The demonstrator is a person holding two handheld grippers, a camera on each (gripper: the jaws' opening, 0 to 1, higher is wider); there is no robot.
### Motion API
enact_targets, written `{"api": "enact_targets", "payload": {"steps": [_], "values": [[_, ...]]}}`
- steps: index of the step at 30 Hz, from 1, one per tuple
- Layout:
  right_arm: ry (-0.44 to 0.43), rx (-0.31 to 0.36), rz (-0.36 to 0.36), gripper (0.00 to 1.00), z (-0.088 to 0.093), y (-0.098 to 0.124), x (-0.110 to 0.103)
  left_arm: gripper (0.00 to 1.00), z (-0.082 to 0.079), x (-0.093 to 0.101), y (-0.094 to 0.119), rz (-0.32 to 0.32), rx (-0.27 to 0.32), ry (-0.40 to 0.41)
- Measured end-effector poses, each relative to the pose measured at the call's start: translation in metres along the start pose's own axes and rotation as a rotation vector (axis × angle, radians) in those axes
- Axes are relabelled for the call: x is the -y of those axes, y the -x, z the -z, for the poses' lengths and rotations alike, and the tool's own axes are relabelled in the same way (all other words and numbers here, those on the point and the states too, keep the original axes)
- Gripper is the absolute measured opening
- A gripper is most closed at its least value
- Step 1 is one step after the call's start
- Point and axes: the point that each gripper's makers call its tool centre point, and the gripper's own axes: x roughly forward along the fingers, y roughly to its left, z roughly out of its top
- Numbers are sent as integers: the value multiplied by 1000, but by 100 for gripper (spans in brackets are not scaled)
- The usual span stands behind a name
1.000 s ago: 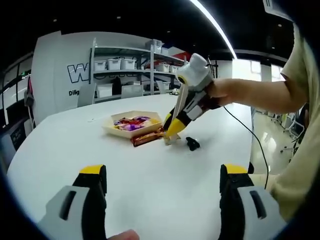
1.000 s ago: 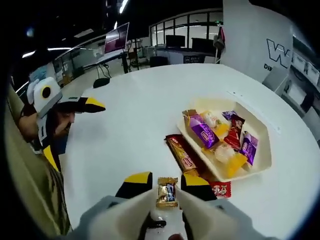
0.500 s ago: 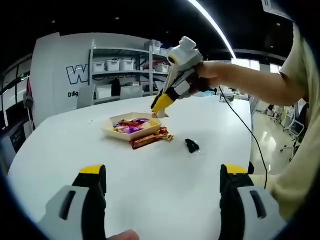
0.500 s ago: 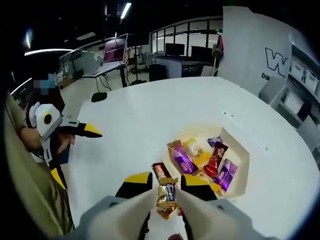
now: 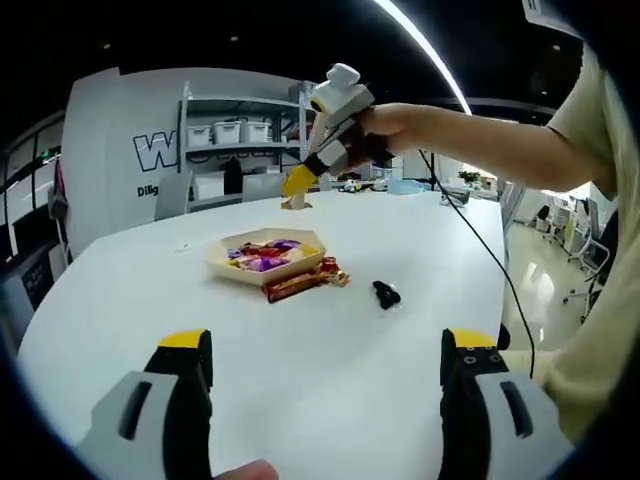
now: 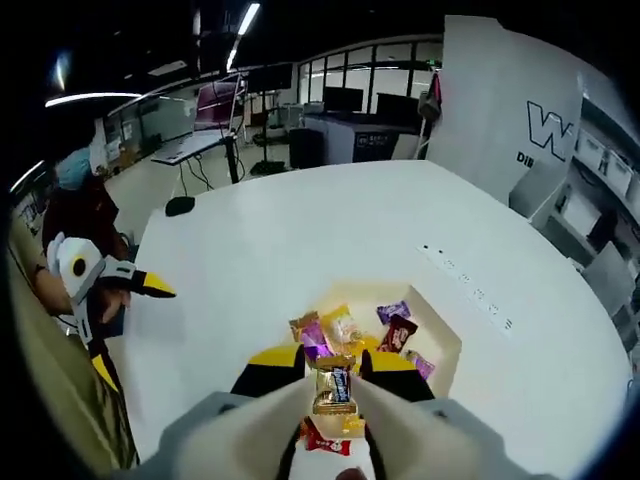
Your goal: Place the target food into the container with the food tongs after gripping and lifting it, then release it inside without dropping or visibly crushing the food.
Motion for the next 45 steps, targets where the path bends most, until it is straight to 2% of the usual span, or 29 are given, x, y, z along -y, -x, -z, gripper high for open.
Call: {"api": "enact_targets", "payload": {"steps": [11, 22, 28, 31, 45], "values": [[-8, -13, 38, 17, -14, -6, 33, 92, -2, -3, 0, -4, -1, -4], [-16, -18, 75, 18, -32, -21, 61, 92, -3, -7, 4, -15, -4, -8], [-11, -35, 92, 19, -34, -34, 76, 92, -2, -10, 6, -23, -6, -7], [-2, -60, 113, 18, -29, -40, 84, 92, -1, -10, 7, -25, -7, -5], [-28, -54, 73, 19, -21, -37, 69, 92, 0, -6, 6, -19, -7, -3]]}}
